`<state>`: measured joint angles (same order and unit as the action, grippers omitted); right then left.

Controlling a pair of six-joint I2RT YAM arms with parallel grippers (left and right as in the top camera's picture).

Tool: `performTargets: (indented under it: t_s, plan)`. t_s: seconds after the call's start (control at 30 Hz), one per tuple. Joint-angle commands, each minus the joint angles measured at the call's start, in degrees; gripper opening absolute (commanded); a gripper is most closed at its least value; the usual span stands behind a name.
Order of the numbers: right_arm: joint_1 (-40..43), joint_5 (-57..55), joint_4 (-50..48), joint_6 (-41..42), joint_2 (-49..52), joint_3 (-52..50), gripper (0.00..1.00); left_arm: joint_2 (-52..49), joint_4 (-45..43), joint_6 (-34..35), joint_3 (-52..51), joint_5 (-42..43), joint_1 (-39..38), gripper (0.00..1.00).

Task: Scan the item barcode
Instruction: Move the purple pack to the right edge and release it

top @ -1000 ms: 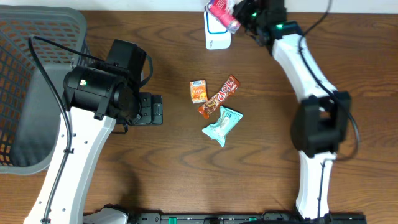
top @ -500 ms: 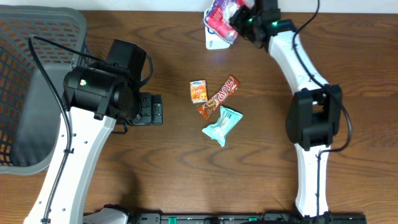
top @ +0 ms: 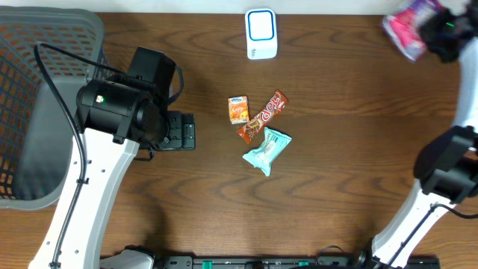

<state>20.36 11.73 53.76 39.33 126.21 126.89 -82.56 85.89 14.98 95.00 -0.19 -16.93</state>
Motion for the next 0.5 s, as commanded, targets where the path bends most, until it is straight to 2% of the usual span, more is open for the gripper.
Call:
performTargets:
  t_s: [0.0, 0.23, 0.4, 0.43, 0.47]
  plan:
    - [5.7, -0.6, -0.5, -1.3, 0.7, -1.0, 0.01, -0.2, 0.2, 0.1, -0.2, -0.3, 0.3, 0.98]
    - [12.4, -1.1, -7.9, -0.4, 3.5, -5.9, 0.02, -0.2, 0.2, 0.1, -0.2, -0.3, 0.3, 0.98]
    - [15.8, -3.1, -8.7, -0.8, 5.5, -5.9, 0.01, -0.2, 0.2, 0.1, -0.2, -0.3, 0.3, 0.98]
    - [16.5, -3.0, -8.7, -1.3, 5.5, -5.9, 0.04, -0.2, 0.2, 0.1, -0.2, -0.3, 0.3, 0.98]
    - [17.2, -2.6, -8.5, -1.4, 5.5, -5.9, 0.18, -0.2, 0.2, 0.1, -0.2, -0.3, 0.3, 0.98]
